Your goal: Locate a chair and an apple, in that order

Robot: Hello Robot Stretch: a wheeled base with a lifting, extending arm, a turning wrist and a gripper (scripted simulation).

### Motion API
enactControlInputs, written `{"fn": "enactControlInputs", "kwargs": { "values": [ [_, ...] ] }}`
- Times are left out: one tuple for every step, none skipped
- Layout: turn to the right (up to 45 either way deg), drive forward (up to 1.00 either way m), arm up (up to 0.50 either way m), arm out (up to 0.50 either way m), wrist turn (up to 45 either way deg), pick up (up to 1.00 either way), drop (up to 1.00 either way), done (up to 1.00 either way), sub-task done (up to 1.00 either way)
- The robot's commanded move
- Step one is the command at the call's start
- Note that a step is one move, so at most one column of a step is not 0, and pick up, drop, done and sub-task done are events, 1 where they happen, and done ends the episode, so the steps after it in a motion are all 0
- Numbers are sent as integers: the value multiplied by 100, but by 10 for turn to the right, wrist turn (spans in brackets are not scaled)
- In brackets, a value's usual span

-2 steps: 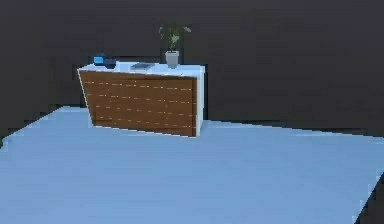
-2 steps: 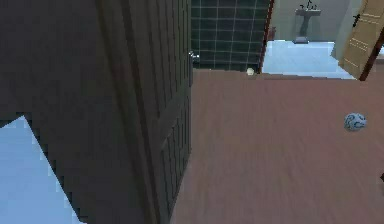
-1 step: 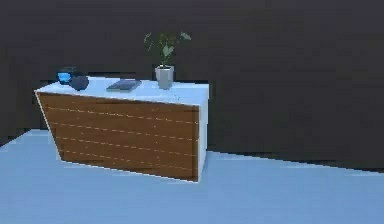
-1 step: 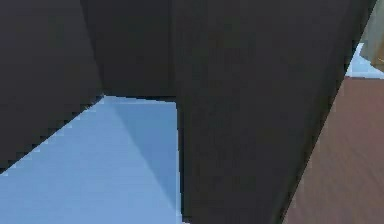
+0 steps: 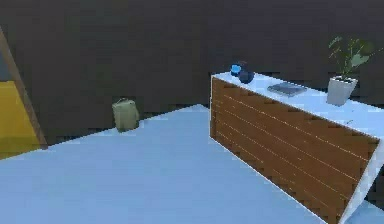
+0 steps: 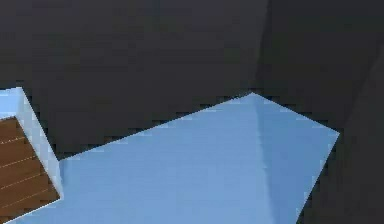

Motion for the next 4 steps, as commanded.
{"fn": "enactControlInputs", "kwargs": {
  "values": [
    [-360, 0, 0, 0, 0, 0, 0, 0, 0],
    [0, 95, 0, 0, 0, 0, 0, 0, 0],
    [-450, 0, 0, 0, 0, 0, 0, 0, 0],
    [-330, 0, 0, 0, 0, 0, 0, 0, 0]
  ]
}}
